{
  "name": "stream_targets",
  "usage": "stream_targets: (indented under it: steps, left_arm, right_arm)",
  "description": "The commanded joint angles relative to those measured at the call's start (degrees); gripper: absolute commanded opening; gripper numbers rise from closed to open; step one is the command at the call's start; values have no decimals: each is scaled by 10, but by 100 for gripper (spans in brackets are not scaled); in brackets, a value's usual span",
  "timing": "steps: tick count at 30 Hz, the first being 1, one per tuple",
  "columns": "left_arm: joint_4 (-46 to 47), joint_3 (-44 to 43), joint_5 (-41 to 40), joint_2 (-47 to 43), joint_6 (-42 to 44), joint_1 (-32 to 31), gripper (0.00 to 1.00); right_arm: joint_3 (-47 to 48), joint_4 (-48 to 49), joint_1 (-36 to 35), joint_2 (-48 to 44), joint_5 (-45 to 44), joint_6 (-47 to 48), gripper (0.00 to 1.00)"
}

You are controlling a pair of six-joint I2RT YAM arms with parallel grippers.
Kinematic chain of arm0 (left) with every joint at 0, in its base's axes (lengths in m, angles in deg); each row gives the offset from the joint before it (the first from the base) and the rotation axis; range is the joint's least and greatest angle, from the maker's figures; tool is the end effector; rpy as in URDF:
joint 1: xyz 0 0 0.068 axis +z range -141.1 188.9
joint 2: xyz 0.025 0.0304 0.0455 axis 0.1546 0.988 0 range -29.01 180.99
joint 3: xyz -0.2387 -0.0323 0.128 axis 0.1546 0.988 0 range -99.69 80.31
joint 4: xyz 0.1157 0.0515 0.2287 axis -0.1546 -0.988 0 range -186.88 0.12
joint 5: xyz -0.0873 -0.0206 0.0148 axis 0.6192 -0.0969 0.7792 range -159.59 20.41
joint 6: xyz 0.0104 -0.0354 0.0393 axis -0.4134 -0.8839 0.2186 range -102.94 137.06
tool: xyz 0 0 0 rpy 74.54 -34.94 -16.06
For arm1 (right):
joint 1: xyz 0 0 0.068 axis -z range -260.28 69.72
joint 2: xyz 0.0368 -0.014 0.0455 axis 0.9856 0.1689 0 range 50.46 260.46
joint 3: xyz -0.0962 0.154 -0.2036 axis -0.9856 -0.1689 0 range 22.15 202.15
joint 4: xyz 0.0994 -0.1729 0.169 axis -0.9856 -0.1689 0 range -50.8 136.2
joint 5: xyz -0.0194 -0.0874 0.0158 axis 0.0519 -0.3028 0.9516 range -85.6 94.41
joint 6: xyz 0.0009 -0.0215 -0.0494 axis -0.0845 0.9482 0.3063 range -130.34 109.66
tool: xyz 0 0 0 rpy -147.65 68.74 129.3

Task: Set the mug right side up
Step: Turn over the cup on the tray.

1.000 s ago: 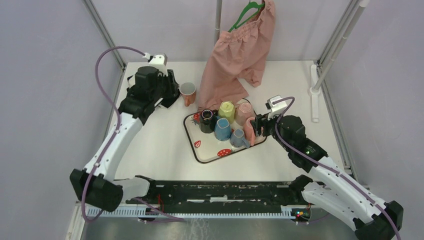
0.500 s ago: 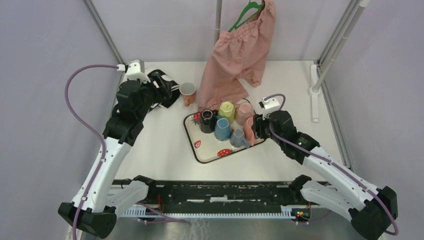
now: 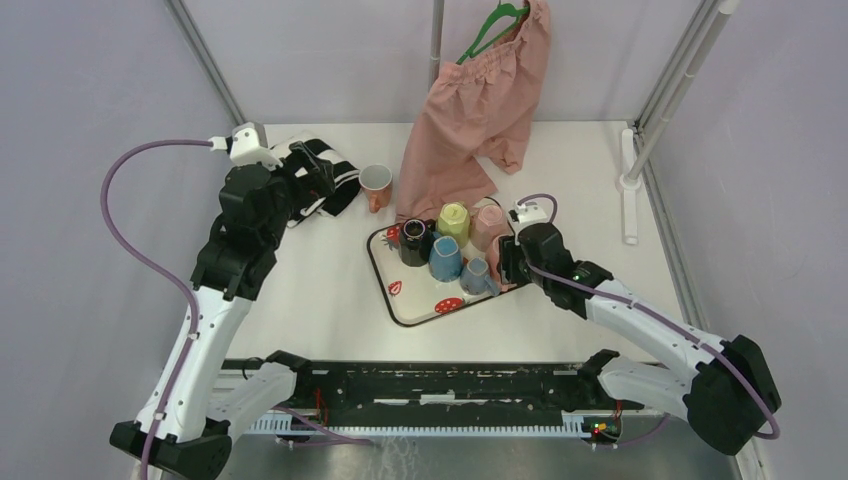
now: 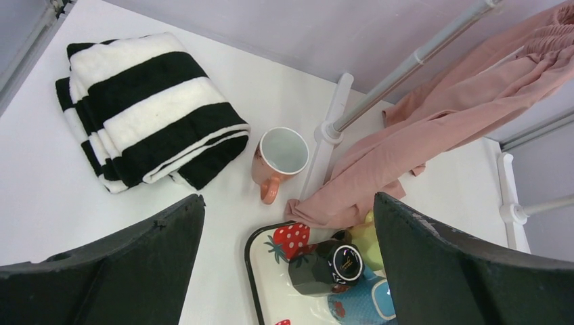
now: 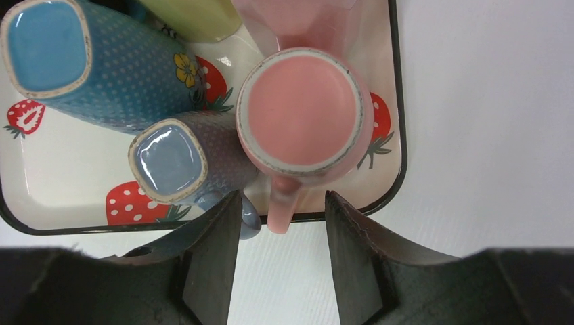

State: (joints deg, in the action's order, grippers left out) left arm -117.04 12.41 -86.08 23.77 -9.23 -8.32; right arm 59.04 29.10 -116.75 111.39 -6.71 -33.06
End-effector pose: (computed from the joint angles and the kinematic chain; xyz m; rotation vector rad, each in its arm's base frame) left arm 0.1816 -0.0457 0.4230 -0.3467 1.7472 -0.2925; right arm 0.1826 0.1264 0.2276 -0.1738 2.2865 0.3202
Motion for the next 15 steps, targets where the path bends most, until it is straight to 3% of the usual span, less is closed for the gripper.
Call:
stream_targets:
  steps: [1, 15]
  left_arm:
    - [-8, -10, -1, -4, -31, 0, 100]
    - [-14, -7, 2, 7, -23, 0, 100]
  right_arm:
    - [0, 34, 1, 22, -15, -17, 53]
    - [19, 22, -6, 84, -65, -25, 50]
